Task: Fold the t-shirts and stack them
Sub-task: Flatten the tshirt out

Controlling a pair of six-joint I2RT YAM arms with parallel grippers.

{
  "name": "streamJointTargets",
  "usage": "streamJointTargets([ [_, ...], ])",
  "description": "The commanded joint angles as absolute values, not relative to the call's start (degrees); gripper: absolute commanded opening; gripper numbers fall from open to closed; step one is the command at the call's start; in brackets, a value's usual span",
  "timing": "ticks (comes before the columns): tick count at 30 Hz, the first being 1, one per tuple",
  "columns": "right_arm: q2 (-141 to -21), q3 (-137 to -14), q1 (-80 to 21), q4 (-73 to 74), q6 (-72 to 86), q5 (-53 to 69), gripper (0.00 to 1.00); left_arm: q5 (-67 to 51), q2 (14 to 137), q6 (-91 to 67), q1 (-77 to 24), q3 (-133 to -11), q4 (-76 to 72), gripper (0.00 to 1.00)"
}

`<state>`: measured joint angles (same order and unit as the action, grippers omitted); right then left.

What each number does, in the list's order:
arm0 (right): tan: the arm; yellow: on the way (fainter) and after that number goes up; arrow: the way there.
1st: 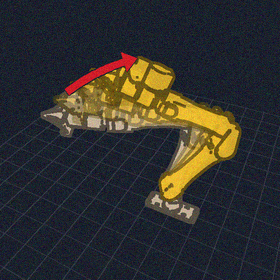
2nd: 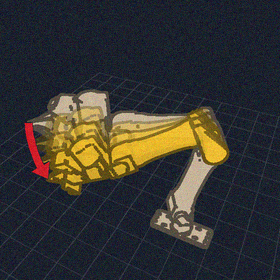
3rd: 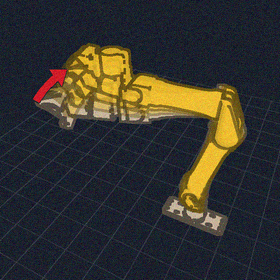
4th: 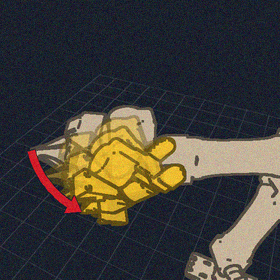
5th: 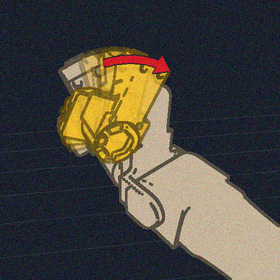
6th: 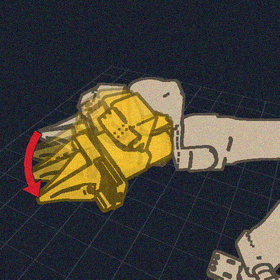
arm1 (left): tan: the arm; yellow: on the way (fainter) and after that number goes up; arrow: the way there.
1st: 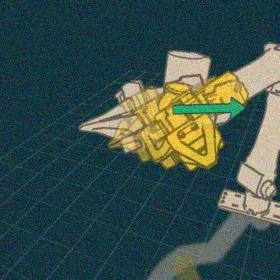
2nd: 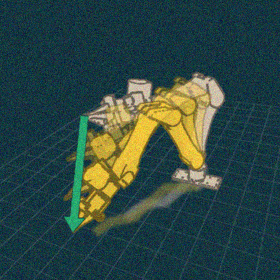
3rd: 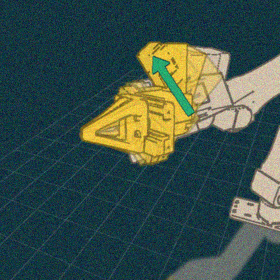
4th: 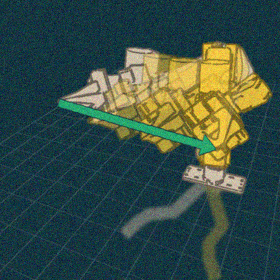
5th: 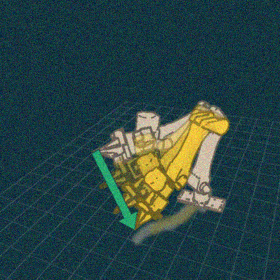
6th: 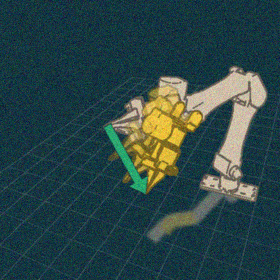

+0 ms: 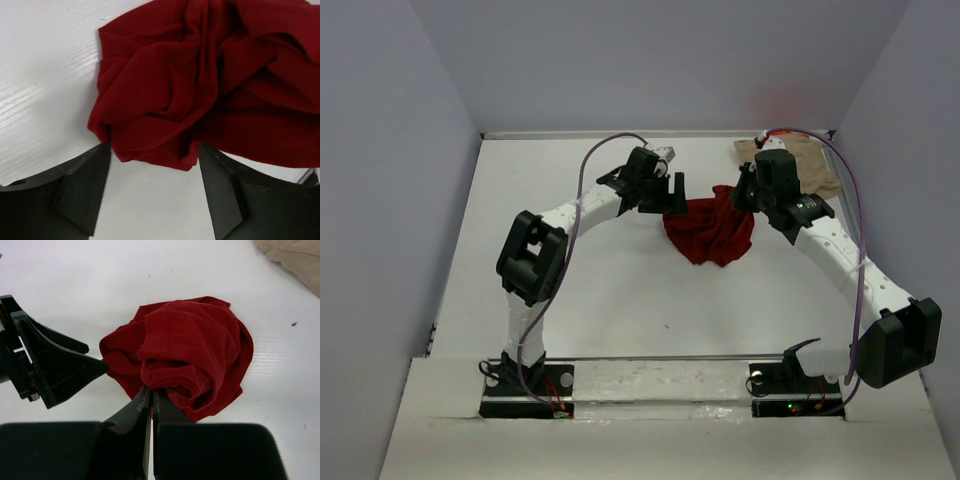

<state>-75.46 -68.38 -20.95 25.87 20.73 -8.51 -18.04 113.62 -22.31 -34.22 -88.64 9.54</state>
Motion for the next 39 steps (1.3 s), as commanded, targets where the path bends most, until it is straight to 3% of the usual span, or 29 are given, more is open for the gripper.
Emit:
streamJointTargets([
  [1, -74.9, -68.9, -20.9, 22.9, 19.6, -9.0, 0.0, -20.3, 112.9, -22.5, -34.9, -88.0, 9.3, 0.64],
  [8, -75.0, -69.3, -20.9, 22.9, 19.4, -8.7, 0.0, -19.2, 114.3, -22.7, -35.2, -87.2, 10.4, 0.86],
  [10, -74.8, -69.3, -20.9, 23.0, 19.3, -8.7, 0.0, -18.5, 114.8, -22.8, -35.1, -87.8, 11.2, 0.98],
  [20, -74.0, -70.0, -20.9, 23.3, 19.2, -8.8, 0.0, -18.6, 118.0, -23.5, -34.7, -88.3, 11.5, 0.98],
  [29, -73.7, -70.2, -20.9, 24.1, 19.2, -8.5, 0.0, -19.2, 121.1, -23.4, -34.5, -91.1, 12.4, 0.84],
  [34, -74.4, -70.0, -20.9, 24.2, 19.7, -7.8, 0.0, -18.8, 121.1, -22.9, -34.5, -92.6, 13.4, 0.82],
  [36, -74.8, -69.5, -20.9, 24.2, 19.8, -7.8, 0.0, -18.6, 121.0, -22.8, -34.5, -93.3, 13.8, 0.76],
  [39, -75.5, -69.1, -20.9, 24.1, 19.9, -7.6, 0.0, -18.3, 120.8, -22.7, -34.5, -93.1, 13.9, 0.51],
])
